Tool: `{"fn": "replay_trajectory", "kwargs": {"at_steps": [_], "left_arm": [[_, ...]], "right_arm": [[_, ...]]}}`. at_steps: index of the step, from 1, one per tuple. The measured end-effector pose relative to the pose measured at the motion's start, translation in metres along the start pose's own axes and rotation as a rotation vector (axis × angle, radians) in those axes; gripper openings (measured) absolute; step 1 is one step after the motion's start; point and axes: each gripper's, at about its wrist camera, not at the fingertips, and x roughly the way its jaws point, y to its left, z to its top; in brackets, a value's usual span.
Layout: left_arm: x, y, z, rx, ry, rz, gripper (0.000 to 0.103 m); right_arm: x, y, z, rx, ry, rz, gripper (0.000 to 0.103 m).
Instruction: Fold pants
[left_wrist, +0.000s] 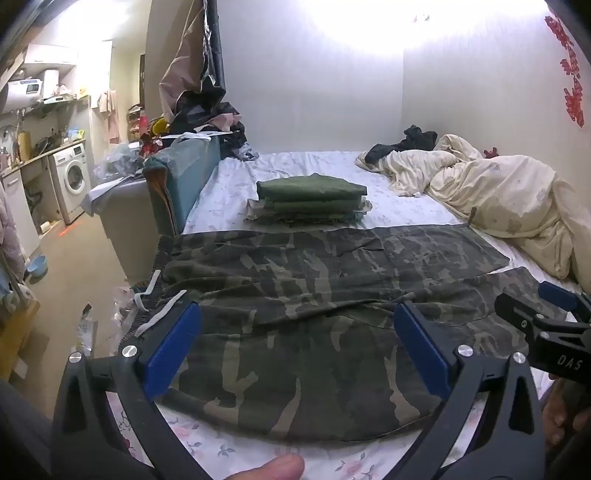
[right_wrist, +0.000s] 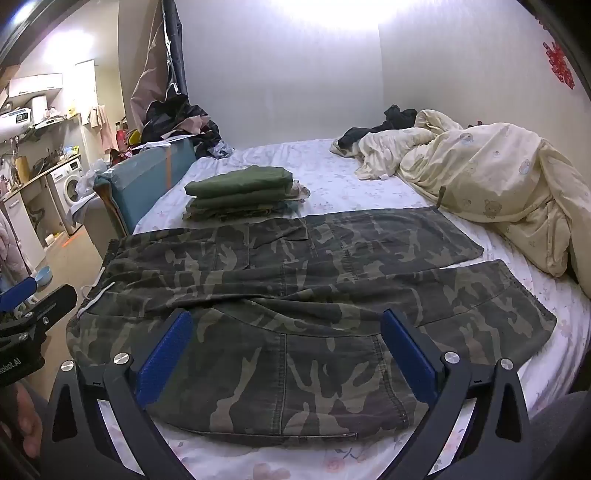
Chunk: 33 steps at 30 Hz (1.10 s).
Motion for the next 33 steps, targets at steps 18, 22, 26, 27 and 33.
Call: {"fn": "replay_trajectory", "kwargs": {"at_steps": [18, 22, 26, 27, 33], "left_arm": [[0.001, 0.001, -0.002, -0.005, 0.009, 0.004, 0.103], [0.007, 0.006, -0.001, -0.010, 0.008, 0.005, 0.102], [0.007, 0.008, -0.003, -0.012, 0.008, 0.005, 0.102], [0.007, 0.008, -0.003, -0.012, 0.008, 0.006, 0.102], [0.001, 0.008, 0.000, -0.015, 0.003, 0.013, 0.102]], "right_arm": [[0.002, 0.000, -0.001, 0.008, 0.009, 0.009, 0.103], [0.001, 0.001, -0.001, 0.009, 0.009, 0.009, 0.103], [0.002, 0.001, 0.000, 0.009, 0.010, 0.009, 0.103], [0.002, 0.000, 0.000, 0.010, 0.011, 0.008, 0.103], [0.002, 0.001, -0.002, 0.012, 0.010, 0.003, 0.103]]}}
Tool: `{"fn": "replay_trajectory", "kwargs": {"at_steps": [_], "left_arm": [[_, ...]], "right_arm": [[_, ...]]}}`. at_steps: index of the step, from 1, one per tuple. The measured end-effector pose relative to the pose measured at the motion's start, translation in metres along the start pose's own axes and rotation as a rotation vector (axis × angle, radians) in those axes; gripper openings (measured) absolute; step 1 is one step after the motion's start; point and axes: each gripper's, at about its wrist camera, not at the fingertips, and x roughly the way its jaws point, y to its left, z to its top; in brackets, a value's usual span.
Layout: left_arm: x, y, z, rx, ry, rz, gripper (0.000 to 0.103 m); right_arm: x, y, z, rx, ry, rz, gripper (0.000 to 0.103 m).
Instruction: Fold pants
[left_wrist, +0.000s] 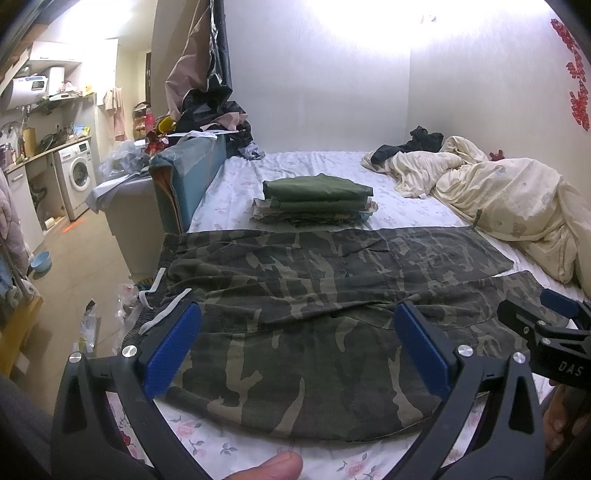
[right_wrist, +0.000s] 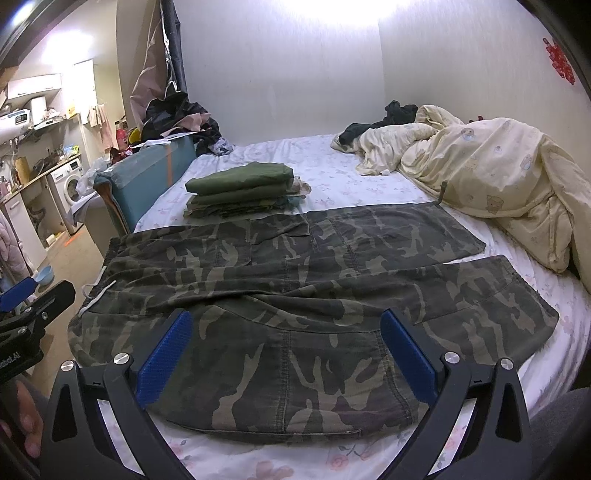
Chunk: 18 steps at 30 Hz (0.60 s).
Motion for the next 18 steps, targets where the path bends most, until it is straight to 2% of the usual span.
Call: {"fn": "replay_trajectory", "kwargs": {"at_steps": [18], "left_arm": [[-0.0003, -0.0004, -0.0014, 0.001, 0.006, 0.000, 0.102]], "right_arm": [[-0.0002, 0.0008, -0.0016, 0.002, 0.001, 0.005, 0.103]]}}
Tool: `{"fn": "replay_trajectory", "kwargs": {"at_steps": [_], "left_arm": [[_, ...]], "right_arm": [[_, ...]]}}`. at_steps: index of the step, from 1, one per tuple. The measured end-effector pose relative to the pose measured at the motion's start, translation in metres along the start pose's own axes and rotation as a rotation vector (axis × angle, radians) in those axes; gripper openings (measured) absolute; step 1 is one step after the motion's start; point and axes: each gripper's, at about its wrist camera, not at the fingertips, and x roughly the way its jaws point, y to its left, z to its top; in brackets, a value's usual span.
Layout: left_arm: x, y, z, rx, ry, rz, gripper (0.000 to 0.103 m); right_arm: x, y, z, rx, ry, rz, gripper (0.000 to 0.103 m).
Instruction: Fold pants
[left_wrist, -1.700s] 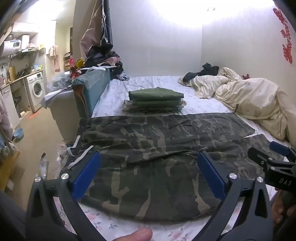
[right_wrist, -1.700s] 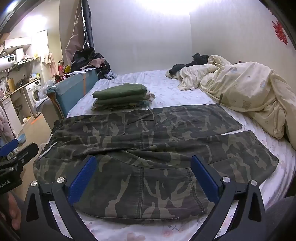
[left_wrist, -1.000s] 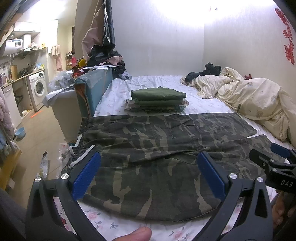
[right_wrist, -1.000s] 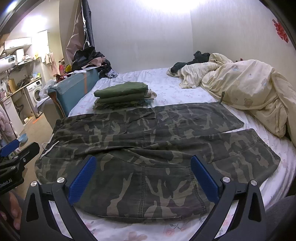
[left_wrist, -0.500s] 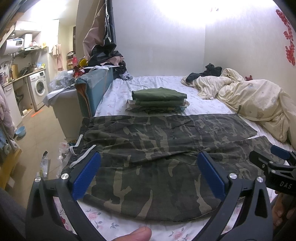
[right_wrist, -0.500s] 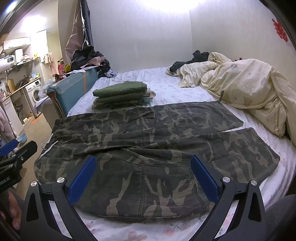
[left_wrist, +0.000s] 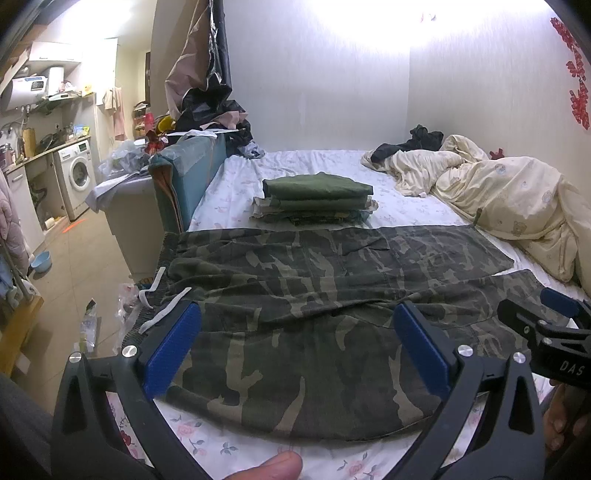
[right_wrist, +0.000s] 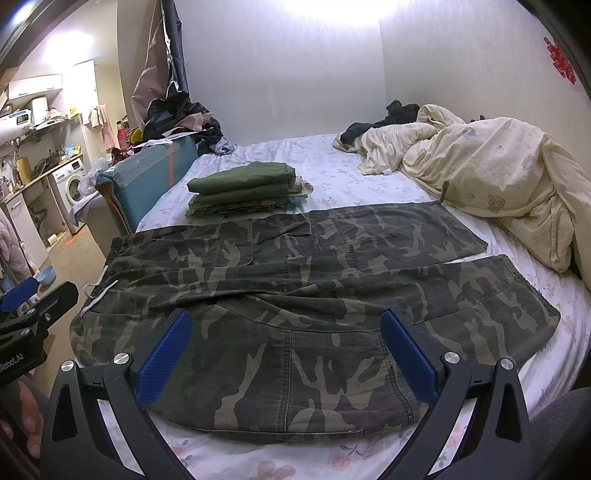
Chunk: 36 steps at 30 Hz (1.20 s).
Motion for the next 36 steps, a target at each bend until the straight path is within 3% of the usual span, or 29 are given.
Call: {"fn": "replay_trajectory", "kwargs": {"at_steps": [36], "left_arm": [[0.0011, -0.0055, 0.0025, 0.005, 0.019, -0.016, 0.102]], "right_arm": [[0.0003, -0.0014, 0.0017, 0.000, 0.004, 0.002, 0.103]]}}
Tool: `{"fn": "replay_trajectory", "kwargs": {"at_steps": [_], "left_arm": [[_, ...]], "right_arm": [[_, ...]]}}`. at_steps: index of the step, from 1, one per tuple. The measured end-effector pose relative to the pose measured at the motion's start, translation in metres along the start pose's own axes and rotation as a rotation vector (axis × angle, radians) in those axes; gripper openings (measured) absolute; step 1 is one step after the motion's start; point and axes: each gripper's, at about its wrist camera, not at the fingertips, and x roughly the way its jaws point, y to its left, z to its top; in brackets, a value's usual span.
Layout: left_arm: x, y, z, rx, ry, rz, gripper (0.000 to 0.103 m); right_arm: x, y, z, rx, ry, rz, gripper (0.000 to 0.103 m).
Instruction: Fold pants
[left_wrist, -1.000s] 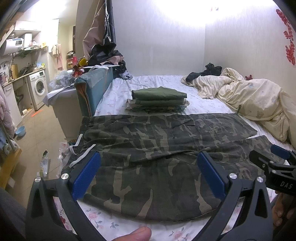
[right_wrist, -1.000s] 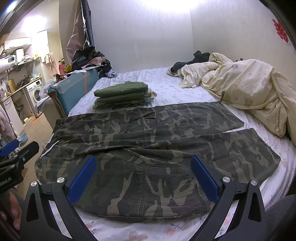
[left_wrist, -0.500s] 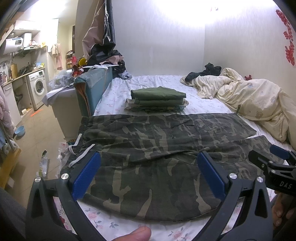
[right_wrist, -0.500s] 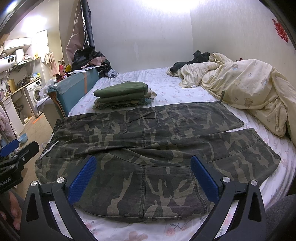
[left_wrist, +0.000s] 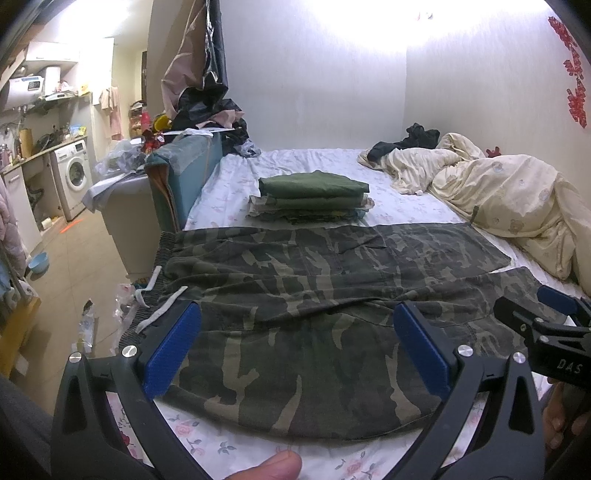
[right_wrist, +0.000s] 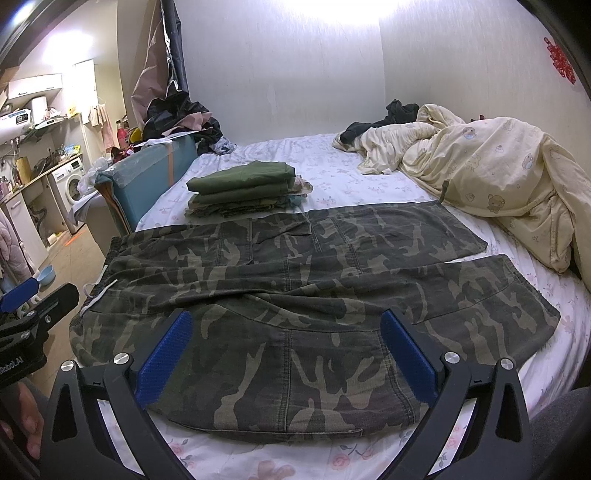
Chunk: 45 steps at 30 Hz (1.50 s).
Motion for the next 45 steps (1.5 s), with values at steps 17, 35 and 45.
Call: {"fn": "replay_trajectory", "kwargs": {"at_steps": [17, 35, 45], "left_arm": [[0.039, 0.133, 0.000, -0.453, 0.181, 0.191, 0.102], [0.141, 0.253, -0.109, -1.006, 0.435, 0.362, 0.079], [0.138, 0.242, -0.092, -1.021, 0.408, 0.271, 0.009]], "right_arm": [[-0.003, -0.007, -0.004, 0.103, 0.029, 0.092, 0.103], [0.019, -0.040, 0.006, 0.315, 0.137, 0.234, 0.103], [0.029, -0.040, 0.003, 0.294, 0.164, 0.209, 0.103]]}}
